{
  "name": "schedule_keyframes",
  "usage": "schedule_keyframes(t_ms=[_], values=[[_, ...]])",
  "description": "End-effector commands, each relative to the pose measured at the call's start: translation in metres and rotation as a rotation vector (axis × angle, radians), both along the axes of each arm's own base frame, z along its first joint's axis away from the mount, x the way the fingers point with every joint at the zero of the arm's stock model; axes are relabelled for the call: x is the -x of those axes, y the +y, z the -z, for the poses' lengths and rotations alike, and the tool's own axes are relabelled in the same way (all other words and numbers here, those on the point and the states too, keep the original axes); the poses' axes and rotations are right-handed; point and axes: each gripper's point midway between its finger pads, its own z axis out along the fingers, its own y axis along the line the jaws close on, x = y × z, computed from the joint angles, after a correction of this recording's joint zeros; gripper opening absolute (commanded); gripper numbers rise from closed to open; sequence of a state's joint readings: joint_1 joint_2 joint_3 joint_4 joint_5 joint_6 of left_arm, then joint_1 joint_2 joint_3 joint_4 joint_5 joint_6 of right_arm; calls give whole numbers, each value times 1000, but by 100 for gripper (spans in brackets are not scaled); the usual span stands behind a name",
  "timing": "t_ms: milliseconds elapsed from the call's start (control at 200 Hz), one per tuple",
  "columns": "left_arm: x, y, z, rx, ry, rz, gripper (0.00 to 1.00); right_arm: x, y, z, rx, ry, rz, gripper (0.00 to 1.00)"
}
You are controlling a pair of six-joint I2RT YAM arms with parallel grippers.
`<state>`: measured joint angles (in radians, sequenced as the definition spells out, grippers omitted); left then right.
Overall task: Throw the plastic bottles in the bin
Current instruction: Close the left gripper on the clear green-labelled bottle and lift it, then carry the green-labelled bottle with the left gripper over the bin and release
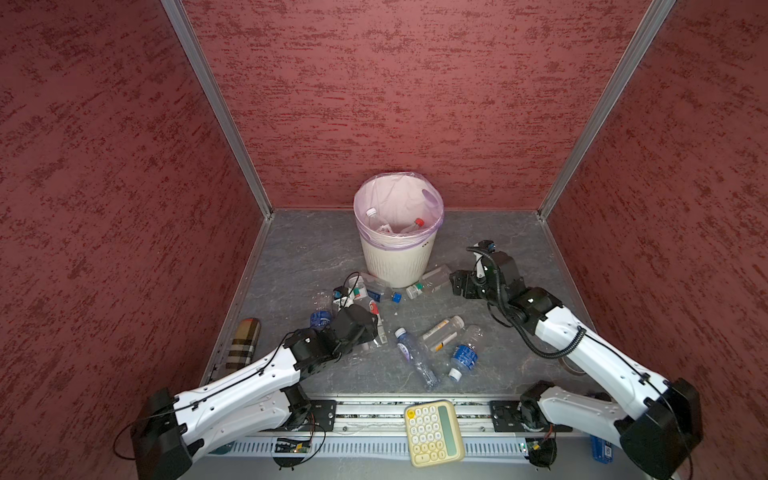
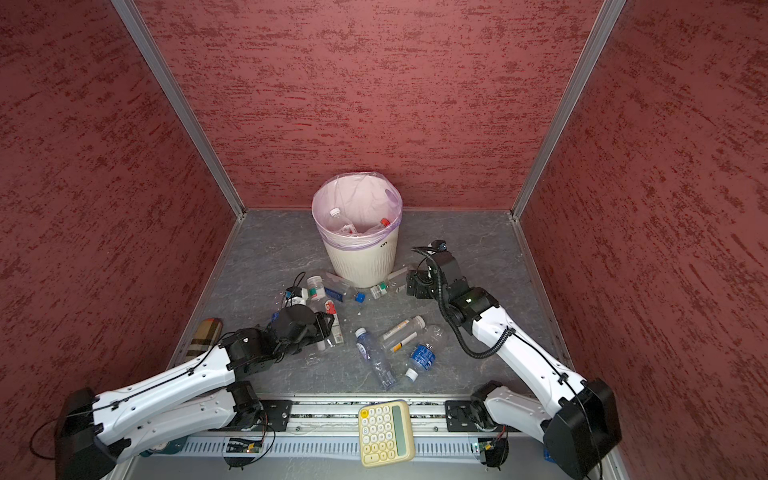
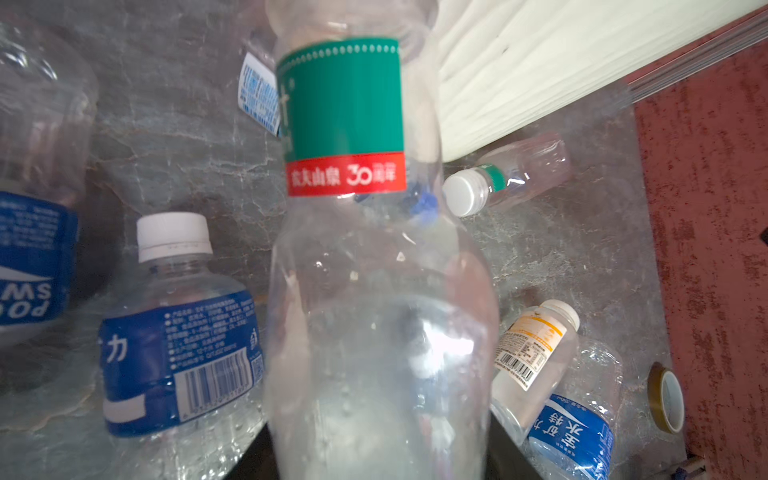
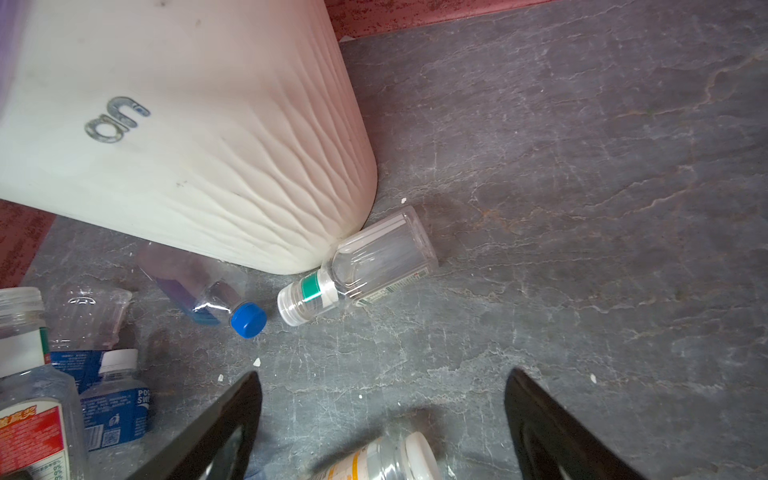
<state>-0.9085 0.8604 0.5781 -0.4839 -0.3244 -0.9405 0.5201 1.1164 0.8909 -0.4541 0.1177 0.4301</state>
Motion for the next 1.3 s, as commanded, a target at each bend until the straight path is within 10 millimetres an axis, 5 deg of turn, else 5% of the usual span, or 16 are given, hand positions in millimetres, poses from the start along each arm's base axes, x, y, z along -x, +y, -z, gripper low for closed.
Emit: schedule_keyframes(t_ms=[0, 927, 1292], values=[[-7, 2, -20, -15, -105, 19, 50, -1, -5, -3, -26, -15, 42, 92], [-5, 42, -153, -81, -482, 43, 53, -6, 0, 1, -26, 3, 37, 92], [-13, 34, -215, -119, -630, 90, 53, -5, -1, 8, -24, 10, 35, 92]])
